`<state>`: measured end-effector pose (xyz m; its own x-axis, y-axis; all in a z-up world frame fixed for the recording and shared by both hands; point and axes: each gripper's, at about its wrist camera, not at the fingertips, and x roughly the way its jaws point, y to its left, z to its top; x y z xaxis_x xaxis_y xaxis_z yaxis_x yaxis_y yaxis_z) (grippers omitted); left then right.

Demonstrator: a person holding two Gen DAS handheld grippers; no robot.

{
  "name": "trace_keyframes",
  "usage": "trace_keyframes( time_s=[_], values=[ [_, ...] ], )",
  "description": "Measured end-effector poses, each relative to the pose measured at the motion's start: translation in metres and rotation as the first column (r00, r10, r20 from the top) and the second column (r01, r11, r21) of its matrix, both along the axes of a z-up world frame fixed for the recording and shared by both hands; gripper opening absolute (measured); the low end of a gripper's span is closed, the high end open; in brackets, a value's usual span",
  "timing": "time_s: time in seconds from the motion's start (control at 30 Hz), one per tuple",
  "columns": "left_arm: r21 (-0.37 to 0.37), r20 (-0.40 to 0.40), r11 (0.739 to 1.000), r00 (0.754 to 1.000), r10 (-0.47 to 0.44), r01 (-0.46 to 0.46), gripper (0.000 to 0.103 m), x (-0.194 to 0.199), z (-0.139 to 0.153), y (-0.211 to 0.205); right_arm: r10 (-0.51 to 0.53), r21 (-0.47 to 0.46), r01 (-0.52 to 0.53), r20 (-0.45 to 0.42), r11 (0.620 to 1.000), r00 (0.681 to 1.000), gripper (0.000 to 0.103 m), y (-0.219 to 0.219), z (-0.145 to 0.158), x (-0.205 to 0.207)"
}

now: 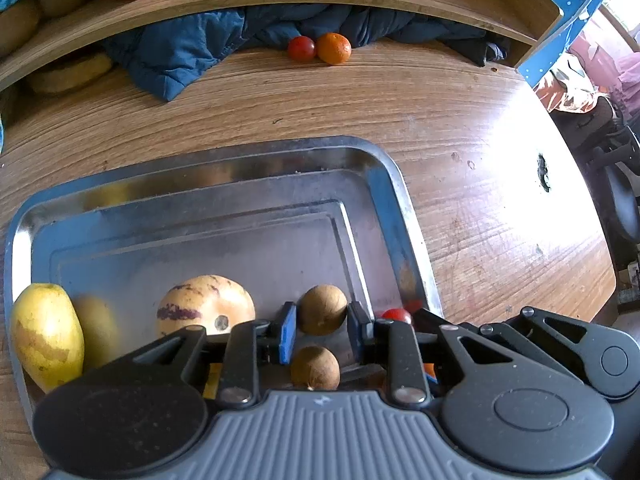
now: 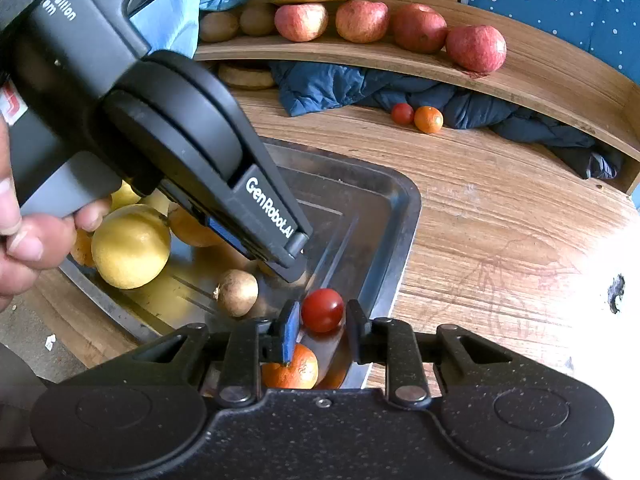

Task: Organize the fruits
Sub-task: 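Open both tools to drop the kiwi and tomato on the tray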

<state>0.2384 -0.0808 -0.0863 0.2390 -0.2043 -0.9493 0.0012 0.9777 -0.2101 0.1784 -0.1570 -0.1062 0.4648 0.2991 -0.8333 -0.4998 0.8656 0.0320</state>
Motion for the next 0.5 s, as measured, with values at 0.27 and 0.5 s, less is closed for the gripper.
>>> trace_keyframes(
  time_s=[0.27, 0.5],
  values=[
    [0.005, 0.023, 1.000, 1.000, 0.018, -0.018, 0.045, -0.005, 0.007, 0.002, -0.003, 0.002, 0.003, 0.018, 1.000, 1.000, 0.040, -0.002, 0.003, -0.003],
    [0.010, 0.042, 0.999, 0.998, 0.036, -0.036, 0.060, -0.013, 0.022, 0.003, -0.014, 0.023, 0.013, 0.024, 1.000, 1.000, 0.054, -0.009, 0.010, -0.006]
  ],
)
